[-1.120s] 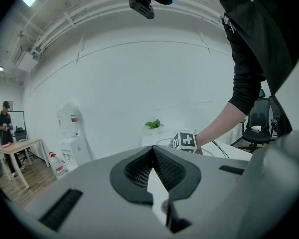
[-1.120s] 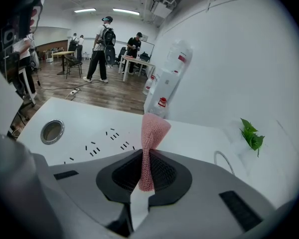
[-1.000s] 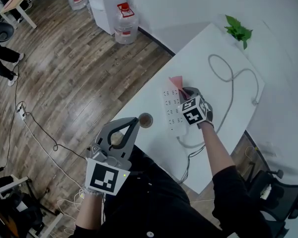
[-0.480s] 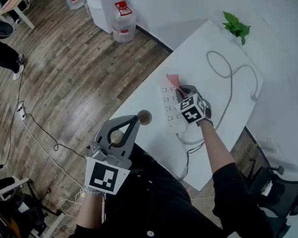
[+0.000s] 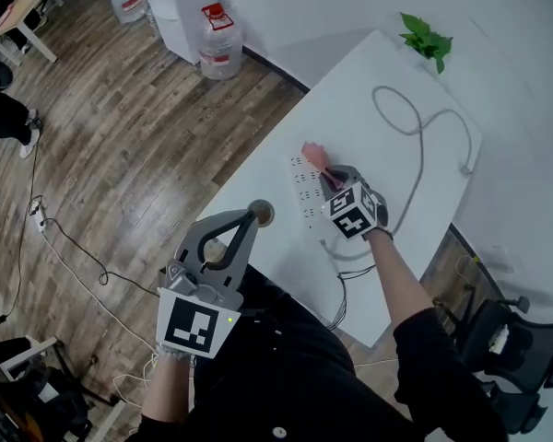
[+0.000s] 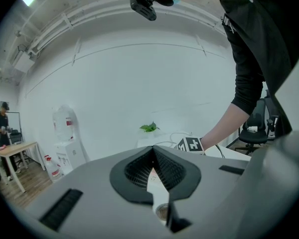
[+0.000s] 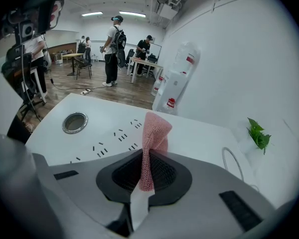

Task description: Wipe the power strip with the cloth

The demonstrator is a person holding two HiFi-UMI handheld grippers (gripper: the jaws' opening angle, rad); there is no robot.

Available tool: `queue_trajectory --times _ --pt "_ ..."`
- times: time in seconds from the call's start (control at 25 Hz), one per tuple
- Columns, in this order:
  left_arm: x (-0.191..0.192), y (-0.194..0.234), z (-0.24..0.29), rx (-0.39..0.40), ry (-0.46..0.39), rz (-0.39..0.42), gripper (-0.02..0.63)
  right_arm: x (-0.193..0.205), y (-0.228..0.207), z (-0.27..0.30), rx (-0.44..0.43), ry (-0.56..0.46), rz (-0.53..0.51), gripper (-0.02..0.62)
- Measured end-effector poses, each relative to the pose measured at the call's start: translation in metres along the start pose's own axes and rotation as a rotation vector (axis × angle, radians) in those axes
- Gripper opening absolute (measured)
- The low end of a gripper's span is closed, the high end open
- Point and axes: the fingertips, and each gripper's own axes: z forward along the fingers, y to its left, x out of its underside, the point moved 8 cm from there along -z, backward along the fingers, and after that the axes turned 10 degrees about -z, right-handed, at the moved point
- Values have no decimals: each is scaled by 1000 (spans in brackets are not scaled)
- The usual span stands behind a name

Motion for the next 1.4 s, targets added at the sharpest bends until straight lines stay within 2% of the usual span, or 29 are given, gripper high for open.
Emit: queue_trajectory --times 0.68,1.4 --pt "-10 -19 13 82 -12 32 14 33 70 -51 -36 -9 54 49" --pt "-15 -41 34 151 -8 42 14 66 113 -87 -63 7 123 49"
